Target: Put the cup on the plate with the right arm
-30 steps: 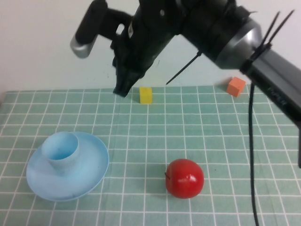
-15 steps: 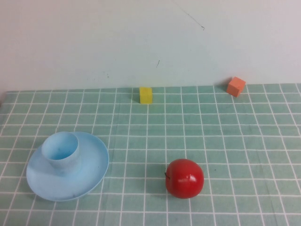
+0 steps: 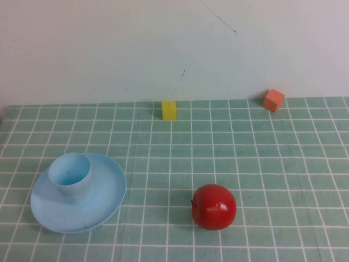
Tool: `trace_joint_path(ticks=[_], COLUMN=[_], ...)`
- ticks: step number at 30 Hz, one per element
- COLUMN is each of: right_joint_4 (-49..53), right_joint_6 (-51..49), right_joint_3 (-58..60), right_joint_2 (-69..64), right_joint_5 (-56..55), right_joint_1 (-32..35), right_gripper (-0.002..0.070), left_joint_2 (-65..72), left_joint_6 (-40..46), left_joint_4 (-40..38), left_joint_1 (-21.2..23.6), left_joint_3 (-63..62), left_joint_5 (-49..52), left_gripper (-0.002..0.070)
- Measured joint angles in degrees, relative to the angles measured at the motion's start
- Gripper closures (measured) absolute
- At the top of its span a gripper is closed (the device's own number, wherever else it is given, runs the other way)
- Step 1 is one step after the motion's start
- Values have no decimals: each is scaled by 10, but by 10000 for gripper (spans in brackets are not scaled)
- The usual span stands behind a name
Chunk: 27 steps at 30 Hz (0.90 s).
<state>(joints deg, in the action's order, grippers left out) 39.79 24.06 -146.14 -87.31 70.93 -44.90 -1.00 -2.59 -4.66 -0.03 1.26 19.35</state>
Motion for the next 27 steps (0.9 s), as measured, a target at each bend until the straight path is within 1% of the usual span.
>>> trace_joint_path(ticks=[5,9,13,17,20,23,27], right_joint_4=[30,34,47,81,85,55,-11], right_joint_6=[4,4,-11,-72,-124,-157,-190], right_joint_3=[24,101,221,359,466,570,700], right_joint_2=[41,107,180,256,321,384,465], right_joint_5=[0,0,0,0,0,0,0], right_joint_1=[0,0,0,0,0,0,0], right_gripper=[679,679,679,679,679,679,679], left_joint_2=[0,0,0,0,0,0,0], left_joint_6=[0,0,0,0,0,0,0], left_joint_4=[0,0,0,0,0,0,0], left_joint_1=[0,0,0,0,0,0,0], left_joint_3=[0,0,0,0,0,0,0], left_joint_5=[0,0,0,0,0,0,0], left_gripper=[678,678,678,678,678,678,678])
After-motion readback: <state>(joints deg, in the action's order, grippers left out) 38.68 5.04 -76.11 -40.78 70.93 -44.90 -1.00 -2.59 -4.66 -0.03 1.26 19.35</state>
